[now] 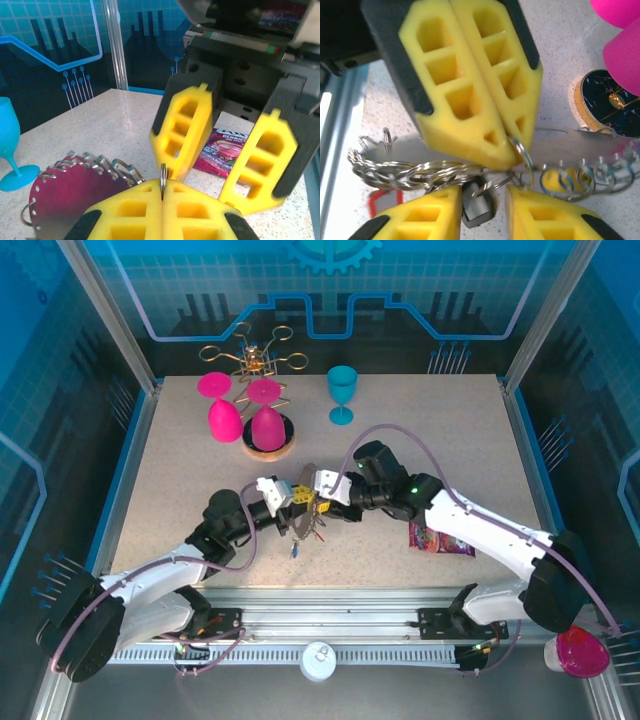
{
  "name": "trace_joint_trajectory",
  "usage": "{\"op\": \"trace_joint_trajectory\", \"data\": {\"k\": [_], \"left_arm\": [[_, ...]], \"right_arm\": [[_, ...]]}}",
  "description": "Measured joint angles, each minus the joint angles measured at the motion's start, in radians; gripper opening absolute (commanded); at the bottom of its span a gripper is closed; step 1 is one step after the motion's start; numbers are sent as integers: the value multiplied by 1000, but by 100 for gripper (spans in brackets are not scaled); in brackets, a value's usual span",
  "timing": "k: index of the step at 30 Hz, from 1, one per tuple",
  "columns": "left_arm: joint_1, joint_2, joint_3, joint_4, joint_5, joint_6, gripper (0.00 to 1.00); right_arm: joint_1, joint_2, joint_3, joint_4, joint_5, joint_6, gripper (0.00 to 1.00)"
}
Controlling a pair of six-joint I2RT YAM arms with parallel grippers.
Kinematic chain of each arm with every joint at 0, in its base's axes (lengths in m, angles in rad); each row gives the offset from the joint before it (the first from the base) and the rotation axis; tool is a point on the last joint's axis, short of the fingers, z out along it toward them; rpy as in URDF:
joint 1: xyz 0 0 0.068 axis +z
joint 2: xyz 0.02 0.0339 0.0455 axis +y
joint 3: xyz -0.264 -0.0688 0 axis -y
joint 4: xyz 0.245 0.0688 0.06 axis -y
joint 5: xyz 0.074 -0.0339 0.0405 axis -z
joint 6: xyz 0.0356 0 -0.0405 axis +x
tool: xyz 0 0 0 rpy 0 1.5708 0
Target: Put the keys on the keyring
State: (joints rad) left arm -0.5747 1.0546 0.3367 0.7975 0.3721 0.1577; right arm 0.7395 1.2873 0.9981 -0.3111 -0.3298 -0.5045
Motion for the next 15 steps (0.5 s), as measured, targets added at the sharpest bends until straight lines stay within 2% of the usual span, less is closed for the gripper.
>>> {"op": "trace_joint_trajectory", "data": {"k": [6,10,15], "left_arm": [[0,32,-11,54,23,0,0],[3,52,-22,106,49,-3,0],[3,76,-26,170,84,-14,0]], "right_arm": [[-134,-95,-79,100,-198,84,26],[-138,-81,-102,192,-295,140,25],[-139,-60,-121,275,-360,168,24]]}}
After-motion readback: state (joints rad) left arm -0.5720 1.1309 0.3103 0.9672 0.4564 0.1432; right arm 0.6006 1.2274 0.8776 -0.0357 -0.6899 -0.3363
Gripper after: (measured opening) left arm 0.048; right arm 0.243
